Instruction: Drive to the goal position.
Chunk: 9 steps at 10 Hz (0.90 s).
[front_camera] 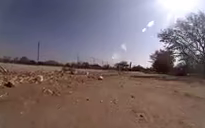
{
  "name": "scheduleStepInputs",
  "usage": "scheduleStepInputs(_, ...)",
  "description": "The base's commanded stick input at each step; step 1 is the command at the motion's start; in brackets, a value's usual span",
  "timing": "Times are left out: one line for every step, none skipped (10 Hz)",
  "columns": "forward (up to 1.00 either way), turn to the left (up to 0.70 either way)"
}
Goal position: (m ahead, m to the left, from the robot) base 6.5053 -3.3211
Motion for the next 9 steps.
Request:
scheduleStepInputs(0.50, -0.38)
scheduleStepInputs(0.50, -0.32)
scheduleStepInputs(0.50, -0.26)
scheduleStepInputs(0.50, -0.20)
scheduleStepInputs(0.50, -0.13)
scheduleStepInputs(0.50, -0.07)
scheduleStepInputs(0.50, -0.01)
scheduleStepInputs(0.50, 0.00)
scheduleStepInputs(0.50, 0.00)
